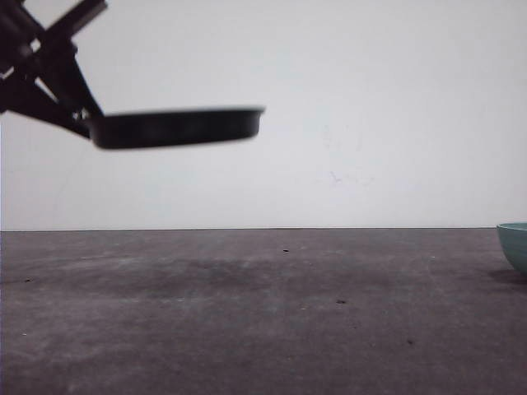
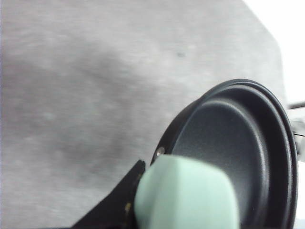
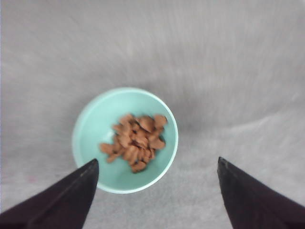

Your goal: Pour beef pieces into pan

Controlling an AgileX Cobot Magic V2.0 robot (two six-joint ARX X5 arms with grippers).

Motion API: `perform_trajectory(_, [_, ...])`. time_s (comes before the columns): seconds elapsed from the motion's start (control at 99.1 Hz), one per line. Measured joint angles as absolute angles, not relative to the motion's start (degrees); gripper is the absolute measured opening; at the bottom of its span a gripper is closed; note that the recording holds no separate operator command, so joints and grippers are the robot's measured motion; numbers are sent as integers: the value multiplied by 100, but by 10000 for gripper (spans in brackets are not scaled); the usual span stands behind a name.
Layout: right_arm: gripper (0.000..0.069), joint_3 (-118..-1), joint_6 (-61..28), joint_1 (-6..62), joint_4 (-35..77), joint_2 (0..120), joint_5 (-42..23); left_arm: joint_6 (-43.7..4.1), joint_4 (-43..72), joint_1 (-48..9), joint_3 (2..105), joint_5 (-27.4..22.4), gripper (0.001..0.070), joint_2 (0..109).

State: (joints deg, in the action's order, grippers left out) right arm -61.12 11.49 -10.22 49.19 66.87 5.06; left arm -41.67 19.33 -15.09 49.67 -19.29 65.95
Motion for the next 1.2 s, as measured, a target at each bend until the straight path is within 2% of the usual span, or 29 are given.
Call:
perform_trajectory(0.091, [462, -6110, 1243, -1096, 4904, 7286, 827, -4180, 1942, -1610, 4969, -1929, 46, 6495])
perform_trajectory(0.212, [362, -6086, 1251, -1094, 4952, 7935, 926, -4180, 1946, -1741, 4967, -1931, 46, 6427])
perform_trajectory(0.424, [238, -6075, 1243, -1094, 4934, 8394, 740, -4158, 1949, -1857, 4969, -1938, 46, 6412])
perform_trajectory(0.626, [192, -6075, 1216, -1100, 4727, 8403, 403, -4136, 1944, -1894, 4969, -1935, 45, 6412])
perform_trajectory(0.767, [100, -6075, 1194, -1175, 4685, 8510, 381, -4136, 1940, -1894, 4967, -1927, 45, 6412])
perform_trajectory(0.898, [79, -6073, 1184, -1214, 4654, 8814, 447, -4128, 1931, -1894, 4969, -1920, 45, 6412])
perform_trajectory(1.201, [76, -6071, 1184, -1212, 4405, 9126, 740, -4014, 1927, -1894, 4969, -1898, 45, 6412])
